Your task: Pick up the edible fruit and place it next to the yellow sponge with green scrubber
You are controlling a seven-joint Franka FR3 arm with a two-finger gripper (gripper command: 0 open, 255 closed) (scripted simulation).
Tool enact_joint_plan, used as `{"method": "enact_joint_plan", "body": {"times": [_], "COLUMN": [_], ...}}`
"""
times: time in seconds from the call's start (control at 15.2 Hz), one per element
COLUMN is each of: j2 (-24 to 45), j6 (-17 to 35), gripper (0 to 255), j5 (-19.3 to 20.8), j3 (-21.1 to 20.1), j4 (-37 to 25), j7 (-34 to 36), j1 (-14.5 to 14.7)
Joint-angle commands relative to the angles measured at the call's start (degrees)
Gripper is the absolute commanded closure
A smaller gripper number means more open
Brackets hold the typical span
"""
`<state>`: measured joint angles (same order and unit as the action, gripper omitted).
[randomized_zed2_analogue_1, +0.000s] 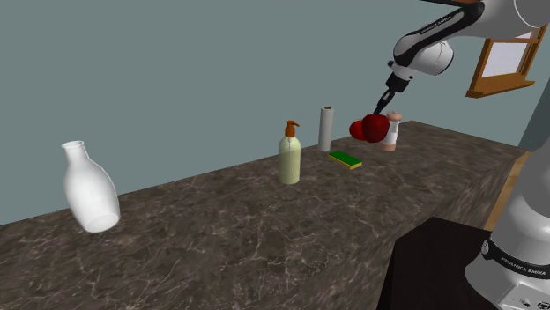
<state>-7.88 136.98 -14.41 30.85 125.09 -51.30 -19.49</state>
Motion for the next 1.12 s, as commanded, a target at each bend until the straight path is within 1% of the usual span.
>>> {"method": "enact_joint_plan", "body": {"times": [0.0,0.4,0.79,1.06], "j2": [0.88,3.17,6.0,6.13], "j6": [1.44,5.48,9.24,9.38], "gripper": [255,255,255,255], "j5": [-1.06,-4.36,-8.82,-9.03], "j3": [0.24,0.77,1.11,1.1], "j4": [0.76,3.21,5.12,5.19], "j7": [-1.0,-4.1,-8.06,-8.25], "j1": [0.19,0.7,1.2,1.2]}}
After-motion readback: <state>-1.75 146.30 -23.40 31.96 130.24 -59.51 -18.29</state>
